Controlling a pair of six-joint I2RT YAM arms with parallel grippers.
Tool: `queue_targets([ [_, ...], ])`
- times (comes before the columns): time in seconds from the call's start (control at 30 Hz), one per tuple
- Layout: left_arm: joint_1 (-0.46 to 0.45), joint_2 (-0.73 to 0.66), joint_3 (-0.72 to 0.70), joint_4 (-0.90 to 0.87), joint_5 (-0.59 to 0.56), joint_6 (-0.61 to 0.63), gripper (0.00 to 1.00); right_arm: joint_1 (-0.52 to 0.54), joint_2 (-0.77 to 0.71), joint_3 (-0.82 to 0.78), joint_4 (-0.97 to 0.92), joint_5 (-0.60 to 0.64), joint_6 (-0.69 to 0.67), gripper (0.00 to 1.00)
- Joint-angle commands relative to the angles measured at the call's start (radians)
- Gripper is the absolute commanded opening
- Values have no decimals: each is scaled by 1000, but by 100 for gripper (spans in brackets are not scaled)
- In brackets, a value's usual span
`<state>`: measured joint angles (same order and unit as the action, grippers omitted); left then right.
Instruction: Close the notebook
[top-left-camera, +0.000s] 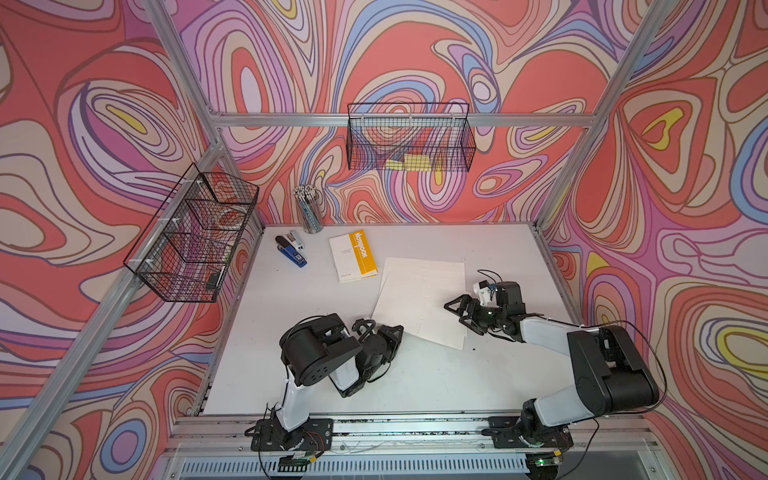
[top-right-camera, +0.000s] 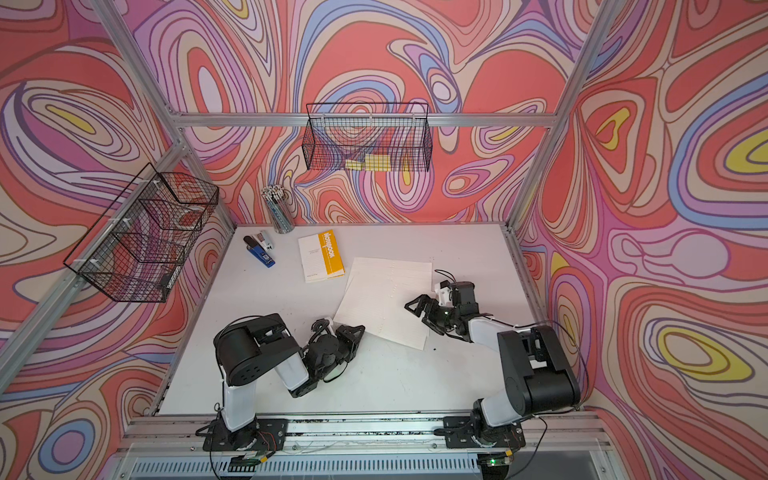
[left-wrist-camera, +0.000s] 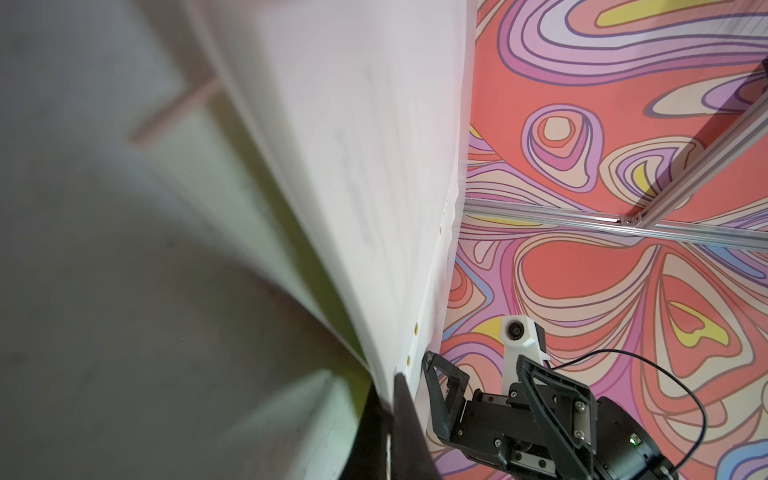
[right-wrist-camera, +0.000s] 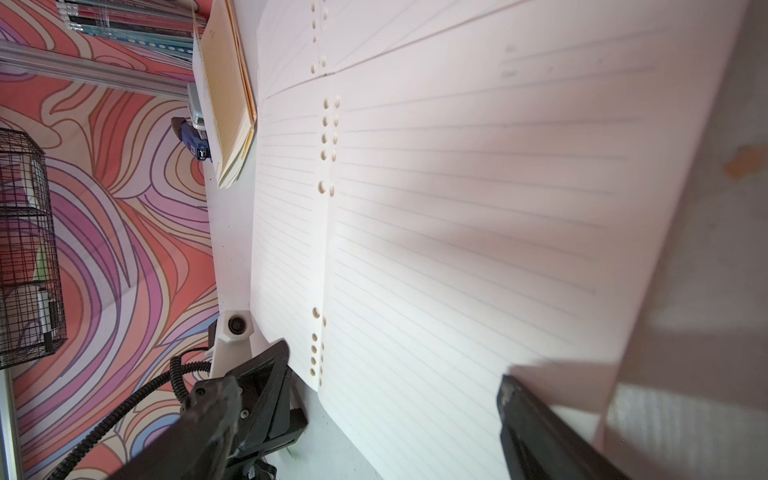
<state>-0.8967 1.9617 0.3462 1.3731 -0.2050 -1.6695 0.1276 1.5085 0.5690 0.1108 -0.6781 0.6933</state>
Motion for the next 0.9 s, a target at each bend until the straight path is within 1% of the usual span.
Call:
queue_targets([
  [0.0, -2, -18, -38, -48, -4, 69, 0, -2, 7, -14, -31, 6, -3, 98],
  [0.23, -2, -118, -88, -54, 3, 169, 0, -4, -7, 13, -50, 2, -14, 98],
  [0.4, -1, -167, -125, -68, -8, 211, 0, -2, -15, 43, -61, -1, -15, 98],
  [0.6, -1, -198, -91, -124, 35, 263, 0, -3, -20, 69, -80, -3, -21, 98],
  [0.73, -1, -267, -47, -248, 61, 337, 0, -2, -25, 77, -84, -3, -22, 98],
  [0.83, -7, -375, 5, -442, 66, 430, 0, -2, -30, 79, -88, -3, -22, 98],
  [0.87, -10, -423, 30, -534, 58, 476, 0, -2, -30, 80, -89, -3, -23, 98],
])
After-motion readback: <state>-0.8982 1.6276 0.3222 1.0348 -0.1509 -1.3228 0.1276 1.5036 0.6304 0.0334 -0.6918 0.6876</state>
